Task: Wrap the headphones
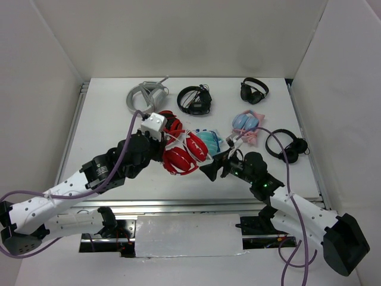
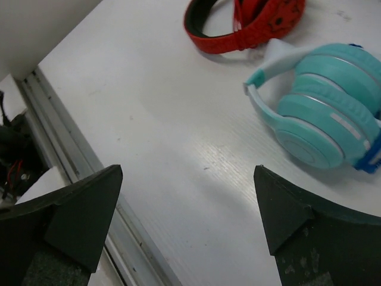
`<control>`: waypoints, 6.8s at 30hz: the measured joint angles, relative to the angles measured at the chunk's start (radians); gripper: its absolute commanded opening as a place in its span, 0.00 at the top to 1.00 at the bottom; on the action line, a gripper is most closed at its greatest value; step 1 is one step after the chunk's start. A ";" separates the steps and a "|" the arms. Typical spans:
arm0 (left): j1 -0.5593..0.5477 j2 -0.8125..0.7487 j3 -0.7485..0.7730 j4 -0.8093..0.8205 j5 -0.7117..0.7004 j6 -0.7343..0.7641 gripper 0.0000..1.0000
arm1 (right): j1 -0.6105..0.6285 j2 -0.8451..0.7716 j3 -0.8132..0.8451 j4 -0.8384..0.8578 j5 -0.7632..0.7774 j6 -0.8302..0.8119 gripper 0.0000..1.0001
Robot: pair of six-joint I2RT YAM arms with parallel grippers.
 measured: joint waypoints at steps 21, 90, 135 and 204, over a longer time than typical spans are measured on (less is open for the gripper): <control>0.030 0.088 0.024 -0.175 0.125 -0.093 1.00 | -0.016 -0.227 0.356 -0.317 0.196 -0.128 0.00; 0.200 -0.034 -0.055 -0.328 0.026 -0.255 1.00 | 0.048 0.040 0.494 -0.425 0.538 0.062 0.00; 0.908 0.337 -0.089 -0.361 0.414 -0.298 1.00 | -0.163 0.147 0.322 -0.270 0.277 0.157 0.00; 1.268 1.162 0.739 -0.292 0.374 0.183 0.26 | -0.195 0.254 0.379 -0.274 0.225 0.111 0.00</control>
